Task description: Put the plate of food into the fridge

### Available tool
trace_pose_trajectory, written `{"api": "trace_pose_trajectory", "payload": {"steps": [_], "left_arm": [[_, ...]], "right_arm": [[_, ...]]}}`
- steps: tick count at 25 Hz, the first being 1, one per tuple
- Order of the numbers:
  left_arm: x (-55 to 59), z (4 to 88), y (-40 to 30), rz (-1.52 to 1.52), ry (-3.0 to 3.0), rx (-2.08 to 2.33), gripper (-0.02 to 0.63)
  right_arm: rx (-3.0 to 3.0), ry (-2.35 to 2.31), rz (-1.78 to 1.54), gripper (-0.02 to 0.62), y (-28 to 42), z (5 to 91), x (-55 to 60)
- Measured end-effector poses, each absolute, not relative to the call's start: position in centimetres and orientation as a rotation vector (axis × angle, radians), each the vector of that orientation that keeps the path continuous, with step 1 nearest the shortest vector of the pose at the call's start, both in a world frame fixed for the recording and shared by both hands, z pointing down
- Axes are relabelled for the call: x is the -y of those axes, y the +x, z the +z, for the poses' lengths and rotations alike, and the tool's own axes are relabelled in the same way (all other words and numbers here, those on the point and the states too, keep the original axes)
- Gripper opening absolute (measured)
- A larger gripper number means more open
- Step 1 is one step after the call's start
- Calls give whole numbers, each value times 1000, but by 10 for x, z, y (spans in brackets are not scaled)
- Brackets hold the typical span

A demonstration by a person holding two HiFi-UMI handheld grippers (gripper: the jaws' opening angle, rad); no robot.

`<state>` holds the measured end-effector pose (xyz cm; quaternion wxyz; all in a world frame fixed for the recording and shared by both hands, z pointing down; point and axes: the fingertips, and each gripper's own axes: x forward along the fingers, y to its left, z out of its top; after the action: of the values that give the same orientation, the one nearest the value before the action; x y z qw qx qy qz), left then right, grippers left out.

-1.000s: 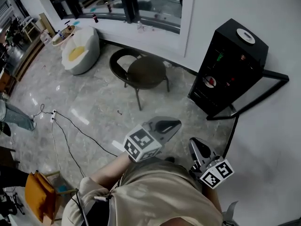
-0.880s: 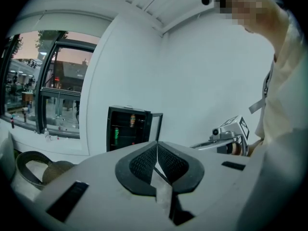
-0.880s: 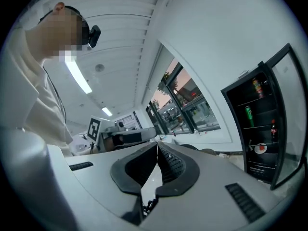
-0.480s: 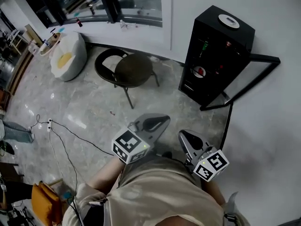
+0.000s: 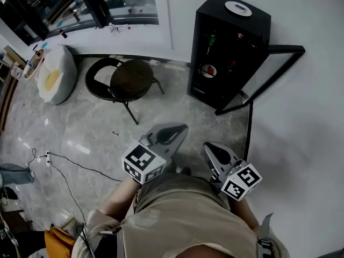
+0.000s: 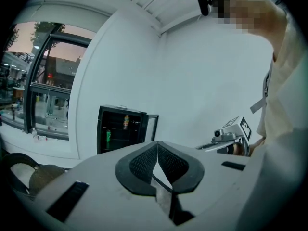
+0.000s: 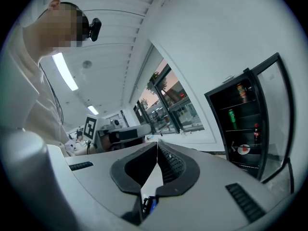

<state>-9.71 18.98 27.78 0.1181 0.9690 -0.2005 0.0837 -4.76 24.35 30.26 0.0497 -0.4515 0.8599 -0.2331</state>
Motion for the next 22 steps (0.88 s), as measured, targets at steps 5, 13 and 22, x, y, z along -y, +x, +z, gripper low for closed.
{"api": "trace_pose_trajectory", "payload": {"steps": [5, 13, 22], "left_arm": [[-164, 277, -101, 232, 2832, 570, 12], [-113, 283, -121, 227, 2798, 597, 12], [-57, 274, -123, 163, 2791, 567, 12]], "right_arm": [[-2547, -1410, -756, 23, -41, 304, -227], [-2553, -1364, -809, 23, -62, 310, -182], [-2461, -1506, -838, 23, -47, 308, -143]]}}
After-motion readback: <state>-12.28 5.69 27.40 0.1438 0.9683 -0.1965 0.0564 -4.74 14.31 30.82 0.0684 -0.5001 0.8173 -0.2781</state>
